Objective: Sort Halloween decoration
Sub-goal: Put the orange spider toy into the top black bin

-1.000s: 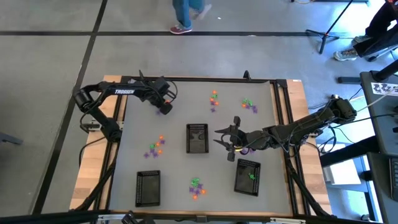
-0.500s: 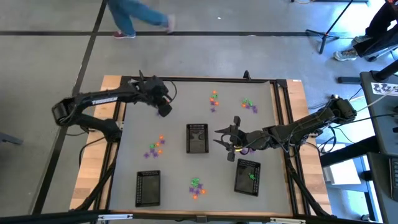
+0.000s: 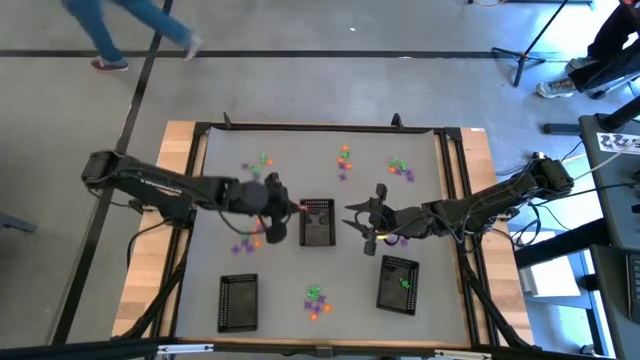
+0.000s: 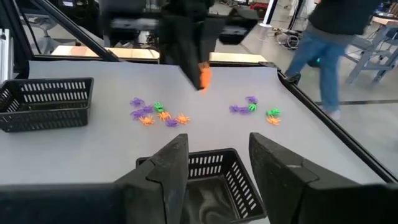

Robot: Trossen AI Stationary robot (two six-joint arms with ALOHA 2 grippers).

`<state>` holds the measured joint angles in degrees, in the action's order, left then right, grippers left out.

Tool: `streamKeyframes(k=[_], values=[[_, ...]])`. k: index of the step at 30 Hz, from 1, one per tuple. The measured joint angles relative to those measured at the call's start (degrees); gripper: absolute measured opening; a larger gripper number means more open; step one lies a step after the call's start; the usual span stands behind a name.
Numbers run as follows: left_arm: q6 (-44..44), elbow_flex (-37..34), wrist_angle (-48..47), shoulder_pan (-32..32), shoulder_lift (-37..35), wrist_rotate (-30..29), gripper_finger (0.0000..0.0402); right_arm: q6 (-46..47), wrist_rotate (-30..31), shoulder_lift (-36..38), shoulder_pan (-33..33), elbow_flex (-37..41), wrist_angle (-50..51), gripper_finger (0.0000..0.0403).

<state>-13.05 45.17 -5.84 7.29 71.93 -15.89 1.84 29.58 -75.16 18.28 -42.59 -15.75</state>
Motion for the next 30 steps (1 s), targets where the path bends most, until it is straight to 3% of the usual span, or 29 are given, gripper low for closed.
streamKeyframes(k=[4, 12, 19, 30], values=[[-0.94, 0.00, 2.43, 2.66, 5.06, -4.12, 0.0000, 0.74, 0.00, 0.00, 0.00, 0.00, -0.76, 0.0167], [-1.60, 0.00, 5.54, 2.17, 13.85, -4.60, 0.0000, 0.55, 1.57, -2.44, -0.07, 0.04, -2.40, 0.0167], [-1.74, -0.02, 7.18, -0.05, 16.36, -4.52, 0.0000, -6.61, 2.78, -4.94, -3.55, -0.24, -3.22, 0.0167], [-1.28, -0.09, 9.31, -0.90, 19.38, 2.30, 0.0000, 0.13, 1.33, -4.94, -5.20, -0.26, -2.67, 0.0167]])
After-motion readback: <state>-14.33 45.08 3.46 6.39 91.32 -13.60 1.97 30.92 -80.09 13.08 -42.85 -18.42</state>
